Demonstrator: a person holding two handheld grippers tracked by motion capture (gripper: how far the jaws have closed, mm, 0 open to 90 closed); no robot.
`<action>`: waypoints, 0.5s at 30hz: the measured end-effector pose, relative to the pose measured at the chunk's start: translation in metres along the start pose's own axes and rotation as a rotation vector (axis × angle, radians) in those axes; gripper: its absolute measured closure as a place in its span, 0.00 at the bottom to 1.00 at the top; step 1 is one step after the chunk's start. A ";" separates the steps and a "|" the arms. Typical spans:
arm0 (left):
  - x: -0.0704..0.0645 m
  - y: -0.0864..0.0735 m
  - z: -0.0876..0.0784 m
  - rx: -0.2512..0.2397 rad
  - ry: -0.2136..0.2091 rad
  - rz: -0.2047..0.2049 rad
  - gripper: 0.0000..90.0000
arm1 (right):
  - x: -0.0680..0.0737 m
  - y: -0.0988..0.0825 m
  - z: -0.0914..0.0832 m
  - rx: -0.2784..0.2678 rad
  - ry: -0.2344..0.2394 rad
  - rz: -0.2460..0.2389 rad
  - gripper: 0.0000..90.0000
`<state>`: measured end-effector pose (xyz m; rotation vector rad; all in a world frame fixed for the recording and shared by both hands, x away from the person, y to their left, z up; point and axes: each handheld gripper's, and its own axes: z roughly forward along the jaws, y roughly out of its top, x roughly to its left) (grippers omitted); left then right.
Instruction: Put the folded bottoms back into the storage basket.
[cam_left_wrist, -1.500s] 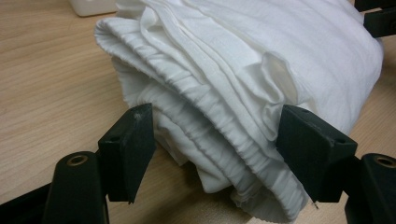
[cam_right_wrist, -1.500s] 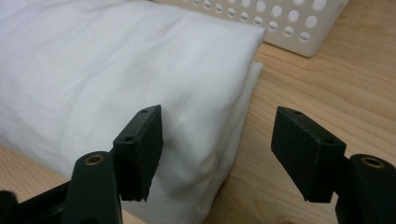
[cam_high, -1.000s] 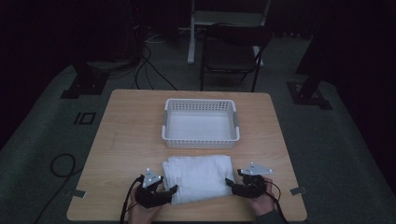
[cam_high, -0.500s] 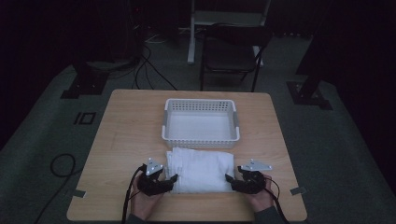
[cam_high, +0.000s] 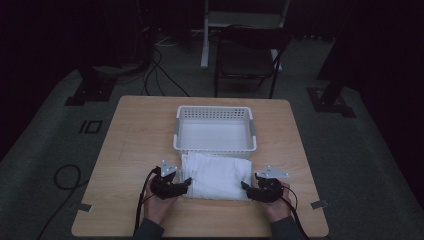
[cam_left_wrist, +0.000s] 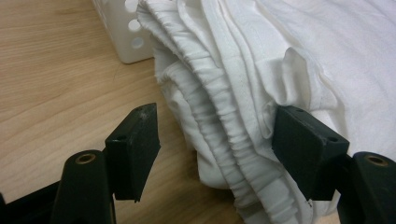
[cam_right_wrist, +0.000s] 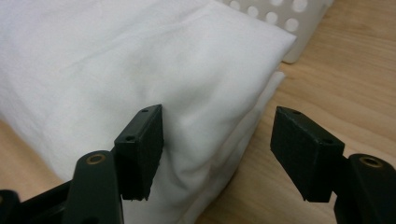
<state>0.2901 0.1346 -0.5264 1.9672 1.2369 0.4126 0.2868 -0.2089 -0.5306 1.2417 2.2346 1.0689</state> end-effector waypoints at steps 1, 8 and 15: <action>0.000 0.001 0.001 -0.001 0.001 -0.001 0.35 | -0.001 0.001 0.001 0.000 -0.006 0.000 0.38; 0.003 0.006 -0.004 -0.029 -0.018 -0.006 0.33 | -0.002 0.004 -0.001 -0.004 -0.018 0.004 0.39; 0.001 0.024 -0.009 -0.083 -0.072 -0.044 0.21 | 0.002 0.009 -0.009 -0.031 -0.029 -0.009 0.39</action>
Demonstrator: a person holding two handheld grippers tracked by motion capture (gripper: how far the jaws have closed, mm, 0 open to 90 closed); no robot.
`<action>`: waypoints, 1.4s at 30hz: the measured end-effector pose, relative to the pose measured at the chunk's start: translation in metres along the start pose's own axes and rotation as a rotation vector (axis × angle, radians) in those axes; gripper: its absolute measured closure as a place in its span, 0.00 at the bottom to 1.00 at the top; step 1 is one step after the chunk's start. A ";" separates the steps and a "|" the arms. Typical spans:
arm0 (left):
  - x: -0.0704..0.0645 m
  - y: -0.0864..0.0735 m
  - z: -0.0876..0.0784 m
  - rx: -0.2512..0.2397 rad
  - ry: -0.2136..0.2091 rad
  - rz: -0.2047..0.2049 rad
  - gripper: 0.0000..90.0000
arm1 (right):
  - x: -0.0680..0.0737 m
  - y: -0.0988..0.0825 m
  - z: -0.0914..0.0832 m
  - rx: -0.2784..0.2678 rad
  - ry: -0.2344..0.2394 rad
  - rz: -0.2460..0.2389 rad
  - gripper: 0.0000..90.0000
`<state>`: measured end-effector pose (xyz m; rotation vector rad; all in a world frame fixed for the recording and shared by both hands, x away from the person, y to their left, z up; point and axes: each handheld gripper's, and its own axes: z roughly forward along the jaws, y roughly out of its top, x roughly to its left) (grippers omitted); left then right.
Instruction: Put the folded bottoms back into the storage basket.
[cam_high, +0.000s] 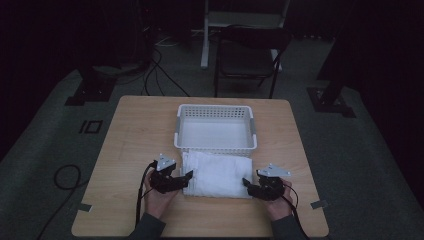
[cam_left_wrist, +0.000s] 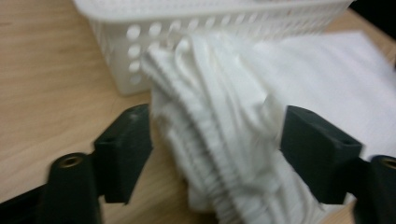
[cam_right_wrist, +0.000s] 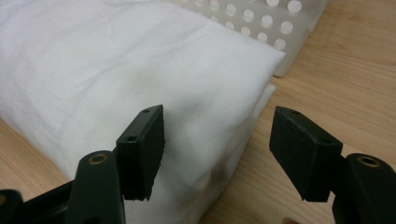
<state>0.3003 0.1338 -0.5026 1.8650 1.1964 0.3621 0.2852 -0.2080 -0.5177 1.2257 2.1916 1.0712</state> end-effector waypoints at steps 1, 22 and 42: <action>-0.001 0.002 0.002 0.005 -0.002 0.008 0.19 | 0.001 0.001 0.000 0.000 0.000 -0.001 0.39; 0.011 -0.005 0.043 0.061 0.006 -0.092 0.10 | -0.001 0.004 0.002 0.012 0.034 0.040 0.39; 0.008 -0.009 0.024 0.036 -0.086 -0.123 0.05 | 0.002 0.015 0.011 0.024 0.073 0.083 0.16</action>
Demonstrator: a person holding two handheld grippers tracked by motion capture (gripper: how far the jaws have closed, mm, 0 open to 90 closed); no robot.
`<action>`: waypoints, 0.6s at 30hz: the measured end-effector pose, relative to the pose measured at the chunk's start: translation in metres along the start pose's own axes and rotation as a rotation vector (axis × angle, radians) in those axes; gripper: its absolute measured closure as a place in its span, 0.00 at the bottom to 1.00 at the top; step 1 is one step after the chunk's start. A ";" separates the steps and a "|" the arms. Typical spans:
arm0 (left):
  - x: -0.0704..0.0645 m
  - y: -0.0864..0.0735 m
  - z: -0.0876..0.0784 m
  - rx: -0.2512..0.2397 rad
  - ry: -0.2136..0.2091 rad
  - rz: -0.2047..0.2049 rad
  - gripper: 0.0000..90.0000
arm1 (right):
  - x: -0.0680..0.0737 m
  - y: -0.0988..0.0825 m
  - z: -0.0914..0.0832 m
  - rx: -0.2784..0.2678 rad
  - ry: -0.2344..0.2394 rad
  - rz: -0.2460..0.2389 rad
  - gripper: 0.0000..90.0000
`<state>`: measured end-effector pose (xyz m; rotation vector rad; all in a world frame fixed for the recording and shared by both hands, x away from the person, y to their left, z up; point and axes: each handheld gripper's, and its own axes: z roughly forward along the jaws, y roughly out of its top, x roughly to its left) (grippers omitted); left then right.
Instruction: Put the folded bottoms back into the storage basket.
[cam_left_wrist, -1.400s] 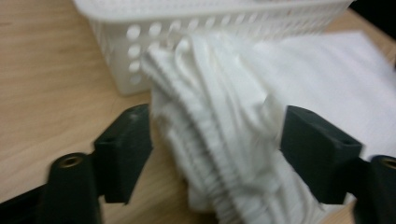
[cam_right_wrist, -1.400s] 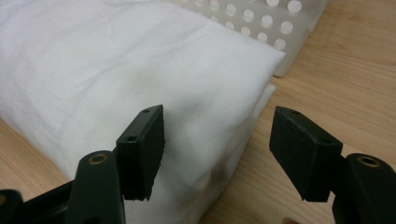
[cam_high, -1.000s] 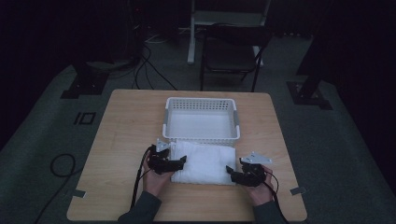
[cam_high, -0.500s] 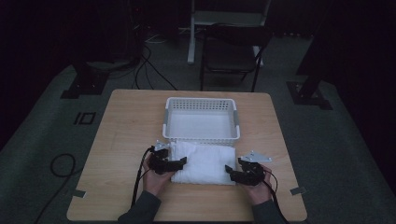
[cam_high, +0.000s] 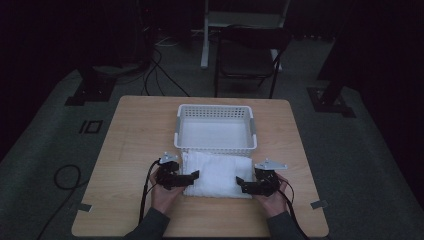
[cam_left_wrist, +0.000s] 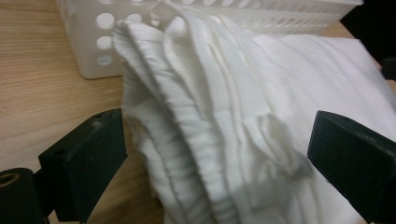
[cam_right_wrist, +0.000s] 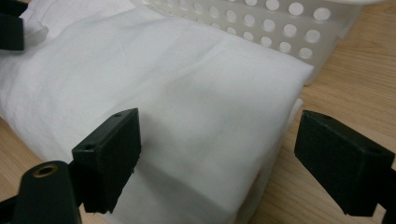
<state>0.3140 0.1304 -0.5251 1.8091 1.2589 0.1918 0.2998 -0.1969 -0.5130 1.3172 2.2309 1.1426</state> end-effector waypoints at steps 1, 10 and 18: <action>-0.001 -0.002 0.001 0.001 0.019 0.012 0.05 | 0.000 0.000 0.000 0.000 0.005 -0.001 0.16; 0.007 -0.013 0.021 0.062 0.023 0.018 0.02 | -0.009 0.001 0.014 0.047 0.004 0.038 0.14; 0.011 -0.014 0.024 0.078 -0.009 0.015 0.01 | -0.019 -0.003 0.031 0.109 0.029 0.112 0.12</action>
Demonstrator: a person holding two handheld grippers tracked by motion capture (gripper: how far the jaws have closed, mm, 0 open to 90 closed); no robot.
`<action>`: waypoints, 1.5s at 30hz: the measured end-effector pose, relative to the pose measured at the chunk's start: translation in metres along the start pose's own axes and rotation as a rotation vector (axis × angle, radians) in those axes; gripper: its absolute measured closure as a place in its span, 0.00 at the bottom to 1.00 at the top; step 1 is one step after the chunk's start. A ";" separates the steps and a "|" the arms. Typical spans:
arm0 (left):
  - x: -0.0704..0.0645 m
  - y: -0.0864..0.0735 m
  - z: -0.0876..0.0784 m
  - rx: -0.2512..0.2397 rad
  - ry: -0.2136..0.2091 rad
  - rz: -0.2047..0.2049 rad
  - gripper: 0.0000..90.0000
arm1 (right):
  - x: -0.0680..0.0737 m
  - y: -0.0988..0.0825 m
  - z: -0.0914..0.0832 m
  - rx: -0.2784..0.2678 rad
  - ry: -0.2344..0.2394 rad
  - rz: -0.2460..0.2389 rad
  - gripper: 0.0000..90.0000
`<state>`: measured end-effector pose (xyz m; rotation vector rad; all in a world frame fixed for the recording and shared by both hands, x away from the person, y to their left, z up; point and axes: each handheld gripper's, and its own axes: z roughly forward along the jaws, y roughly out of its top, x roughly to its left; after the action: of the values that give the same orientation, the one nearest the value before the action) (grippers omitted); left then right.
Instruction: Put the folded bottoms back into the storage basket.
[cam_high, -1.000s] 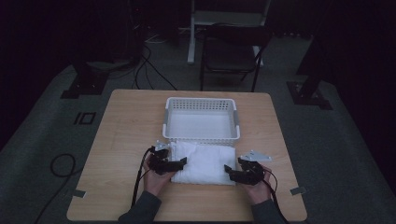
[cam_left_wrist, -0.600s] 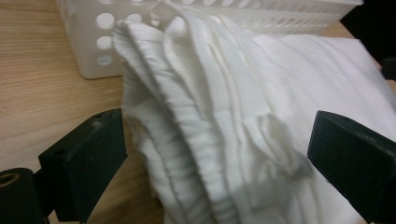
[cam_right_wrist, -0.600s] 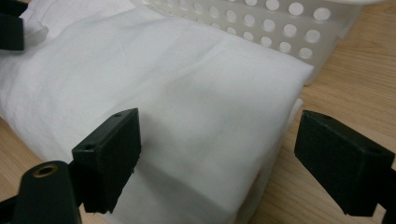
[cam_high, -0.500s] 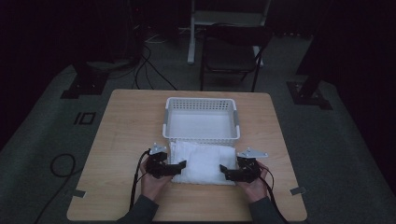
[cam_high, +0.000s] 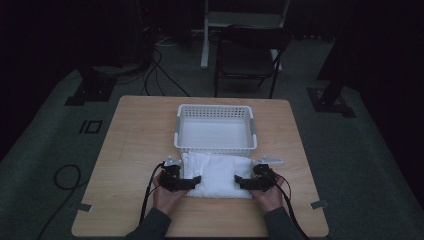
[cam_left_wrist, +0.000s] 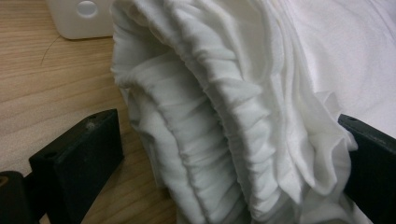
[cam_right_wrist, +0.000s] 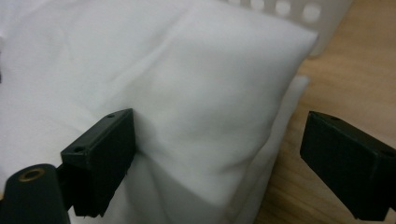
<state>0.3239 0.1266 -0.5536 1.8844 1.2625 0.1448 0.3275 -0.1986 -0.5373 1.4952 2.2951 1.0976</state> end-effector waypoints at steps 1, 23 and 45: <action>0.000 0.000 0.000 0.002 0.000 0.003 0.02 | -0.002 0.000 0.003 0.014 0.013 0.024 0.12; 0.004 0.002 0.001 0.031 -0.182 -0.048 0.44 | -0.030 -0.004 0.016 0.015 0.356 0.223 0.62; -0.015 0.003 -0.018 0.010 -0.141 0.072 0.59 | 0.003 -0.007 -0.012 -0.094 0.208 -0.004 0.75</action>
<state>0.3096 0.1251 -0.5348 1.9140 1.1028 0.0425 0.3152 -0.2037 -0.5326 1.4008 2.3383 1.3993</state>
